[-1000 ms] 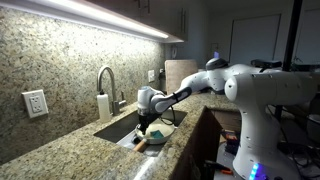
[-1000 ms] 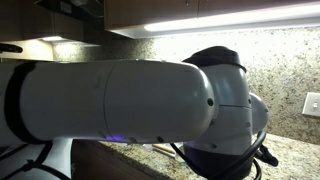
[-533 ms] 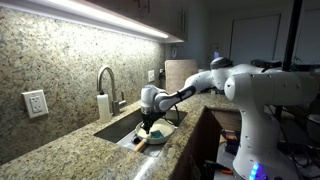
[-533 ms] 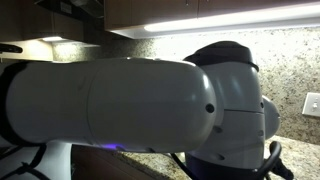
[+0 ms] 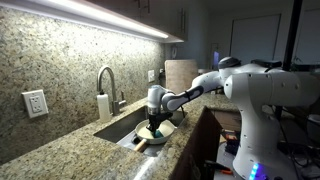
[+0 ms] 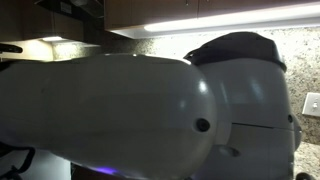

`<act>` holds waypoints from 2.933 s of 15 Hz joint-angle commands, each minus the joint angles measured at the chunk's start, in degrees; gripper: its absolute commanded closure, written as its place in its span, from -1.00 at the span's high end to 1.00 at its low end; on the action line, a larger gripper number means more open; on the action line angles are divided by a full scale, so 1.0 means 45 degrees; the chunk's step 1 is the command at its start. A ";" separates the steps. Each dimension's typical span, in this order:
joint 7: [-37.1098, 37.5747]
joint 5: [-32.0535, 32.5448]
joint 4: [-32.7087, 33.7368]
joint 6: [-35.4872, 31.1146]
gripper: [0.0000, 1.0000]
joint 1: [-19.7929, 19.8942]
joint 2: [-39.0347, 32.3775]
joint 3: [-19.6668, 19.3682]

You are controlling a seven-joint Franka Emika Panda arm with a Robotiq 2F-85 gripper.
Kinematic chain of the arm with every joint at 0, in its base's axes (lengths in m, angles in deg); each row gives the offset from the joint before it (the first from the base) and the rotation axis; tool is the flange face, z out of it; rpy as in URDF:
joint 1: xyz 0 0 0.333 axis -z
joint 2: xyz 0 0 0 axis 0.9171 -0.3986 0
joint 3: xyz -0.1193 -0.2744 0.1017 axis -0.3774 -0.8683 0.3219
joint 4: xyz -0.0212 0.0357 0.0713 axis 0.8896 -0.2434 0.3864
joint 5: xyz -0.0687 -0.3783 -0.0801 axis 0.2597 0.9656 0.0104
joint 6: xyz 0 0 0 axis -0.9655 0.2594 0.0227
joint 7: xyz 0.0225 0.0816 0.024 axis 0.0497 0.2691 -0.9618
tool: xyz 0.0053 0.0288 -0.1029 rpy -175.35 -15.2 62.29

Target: Turn the faucet to the right then open and close the tap and turn the faucet to the left,pick up the sponge and scrub the pan

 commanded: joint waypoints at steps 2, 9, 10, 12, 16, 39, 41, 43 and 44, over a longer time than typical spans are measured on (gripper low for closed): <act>0.0781 0.0284 -0.0902 0.0459 -1.00 0.0795 -0.0165 0.0146; 0.0694 0.0277 -0.0660 0.0559 -1.00 0.0816 0.0002 -0.0024; 0.0674 0.0260 -0.0617 0.0511 -1.00 0.0797 0.0002 -0.0073; 0.0645 0.0282 -0.0529 0.0446 -1.00 0.0756 0.0002 -0.0157; 0.0516 0.0220 -0.0287 0.0140 -1.00 0.0585 0.0008 -0.0354; -0.0476 0.0092 0.2531 -0.1775 -1.00 -0.2300 0.0012 -0.0638; -0.0676 0.0252 0.2979 -0.1583 -1.00 -0.2634 0.0013 -0.0563; -0.0904 0.0398 0.3428 -0.1491 -1.00 -0.2910 0.0014 -0.0512; -0.1000 0.0438 0.3649 -0.1483 -1.00 -0.3030 0.0014 -0.0489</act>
